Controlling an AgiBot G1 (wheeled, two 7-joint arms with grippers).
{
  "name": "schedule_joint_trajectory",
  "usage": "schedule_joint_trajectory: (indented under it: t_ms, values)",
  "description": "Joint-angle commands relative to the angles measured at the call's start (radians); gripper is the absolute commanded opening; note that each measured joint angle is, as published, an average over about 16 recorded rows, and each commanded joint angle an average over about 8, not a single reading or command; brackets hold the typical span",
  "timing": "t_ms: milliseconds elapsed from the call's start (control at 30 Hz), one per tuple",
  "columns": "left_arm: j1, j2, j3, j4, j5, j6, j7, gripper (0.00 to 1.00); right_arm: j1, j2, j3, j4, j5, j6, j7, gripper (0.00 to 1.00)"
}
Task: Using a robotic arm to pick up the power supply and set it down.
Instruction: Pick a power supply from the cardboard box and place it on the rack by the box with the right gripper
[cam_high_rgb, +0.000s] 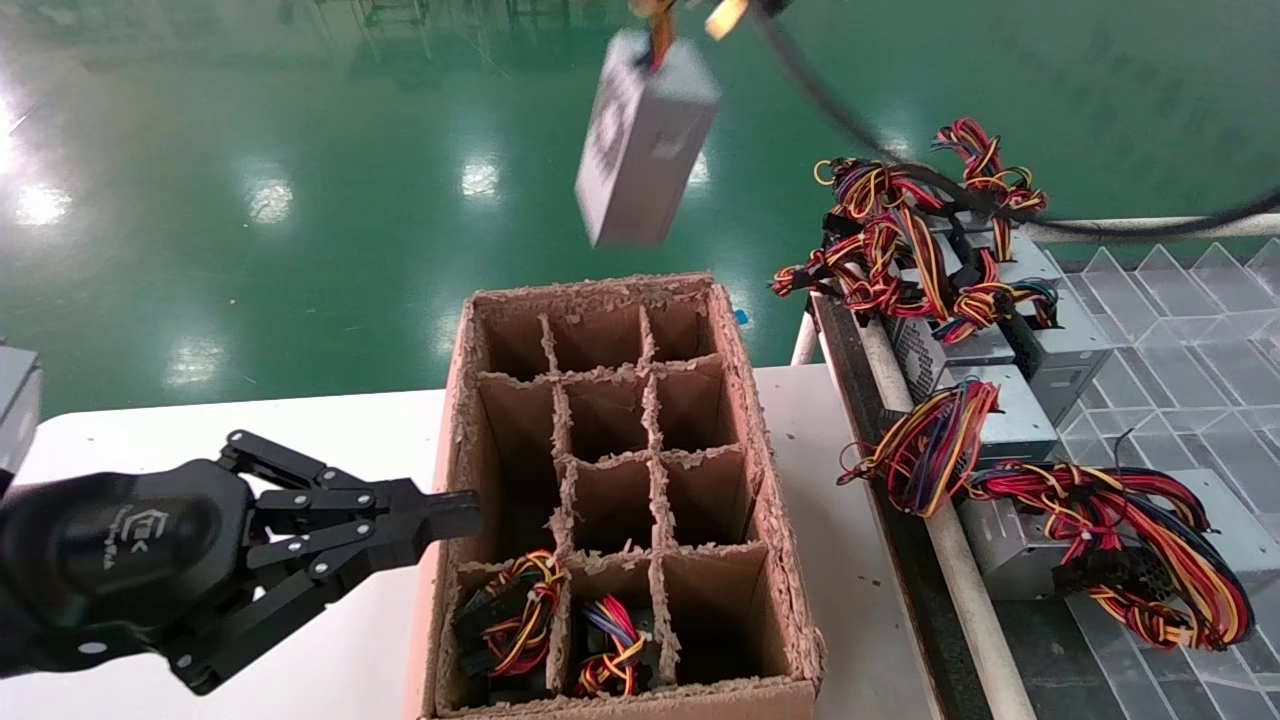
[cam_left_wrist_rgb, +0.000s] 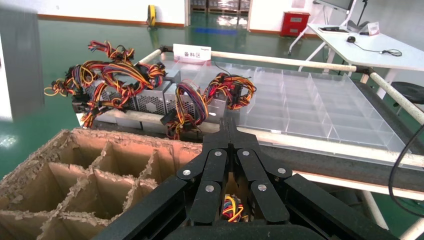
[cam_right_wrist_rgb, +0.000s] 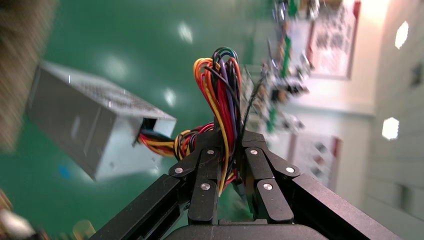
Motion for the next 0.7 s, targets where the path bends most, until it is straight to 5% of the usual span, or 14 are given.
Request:
schedule_joint_trajectory:
  t_ms: [33,400,700]
  values:
    - [0.000,0.000,0.000,0.000,0.000,0.000,0.000,0.00,0.021,0.016,-0.004,0.003,-0.043,0.013,-0.015,0.00]
    - [0.000,0.000,0.000,0.000,0.000,0.000,0.000,0.00,0.122,0.127,-0.024,-0.066,-0.184,-0.015,-0.075,0.00]
    - [0.000,0.000,0.000,0.000,0.000,0.000,0.000,0.00,0.130,0.276,-0.034,-0.034,-0.267,-0.067,-0.016,0.00]
